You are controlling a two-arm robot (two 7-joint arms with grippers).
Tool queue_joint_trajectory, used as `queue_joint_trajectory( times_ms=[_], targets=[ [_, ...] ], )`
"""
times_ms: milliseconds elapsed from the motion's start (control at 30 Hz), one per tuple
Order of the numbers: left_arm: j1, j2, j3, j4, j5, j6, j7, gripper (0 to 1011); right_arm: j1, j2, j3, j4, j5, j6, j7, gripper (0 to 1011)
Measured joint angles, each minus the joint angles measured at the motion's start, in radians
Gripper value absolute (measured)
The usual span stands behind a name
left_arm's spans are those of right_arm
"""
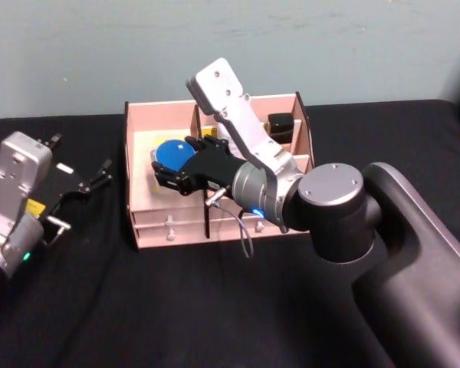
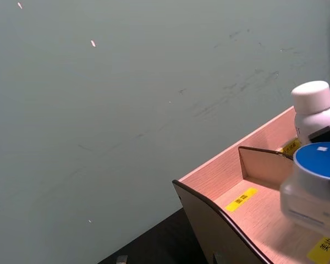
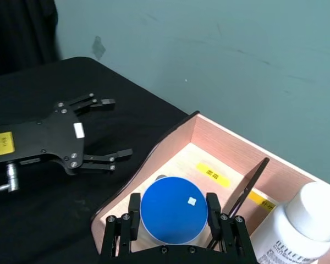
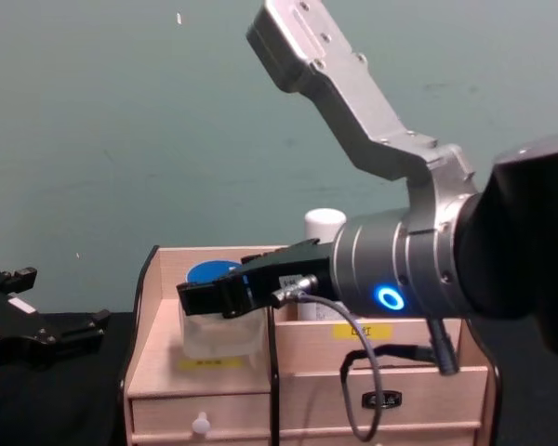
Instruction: Pick up the facial cleanser and watermelon frost from the table and place them into the tiered storage box.
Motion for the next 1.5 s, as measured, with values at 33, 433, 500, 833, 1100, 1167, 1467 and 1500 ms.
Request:
queue_joint_trajectory(
  times_ms=[33,433,500,833,1100,1167,1467,1500],
  targets=[
    [0.0,0.0,0.0,0.0,0.0,0.0,0.0,1009,0.004,-0.003,0.001,0.006,-0.001,-0.003,-0.001,726],
    [0.0,0.0,0.0,0.0,0.0,0.0,0.0,1010,0.044,-0.041,0.003,0.086,-0.008,-0.03,-0.012,726],
    [0.0,0.0,0.0,0.0,0.0,0.0,0.0,1010,0.048,-0.045,0.003,0.094,-0.009,-0.031,-0.012,726],
    [0.0,0.0,0.0,0.0,0.0,0.0,0.0,1010,0.061,-0.06,0.01,0.133,-0.01,-0.032,-0.018,726],
    [0.0,0.0,0.0,0.0,0.0,0.0,0.0,1010,0.063,-0.063,0.013,0.138,-0.01,-0.029,-0.02,726],
    [0.0,0.0,0.0,0.0,0.0,0.0,0.0,1010,0.063,-0.063,0.013,0.138,-0.01,-0.029,-0.02,726],
    [0.0,0.0,0.0,0.0,0.0,0.0,0.0,1010,0.062,-0.063,0.013,0.138,-0.01,-0.028,-0.02,828],
    [0.0,0.0,0.0,0.0,0.0,0.0,0.0,1010,0.062,-0.063,0.013,0.138,-0.01,-0.028,-0.02,847]
  ],
)
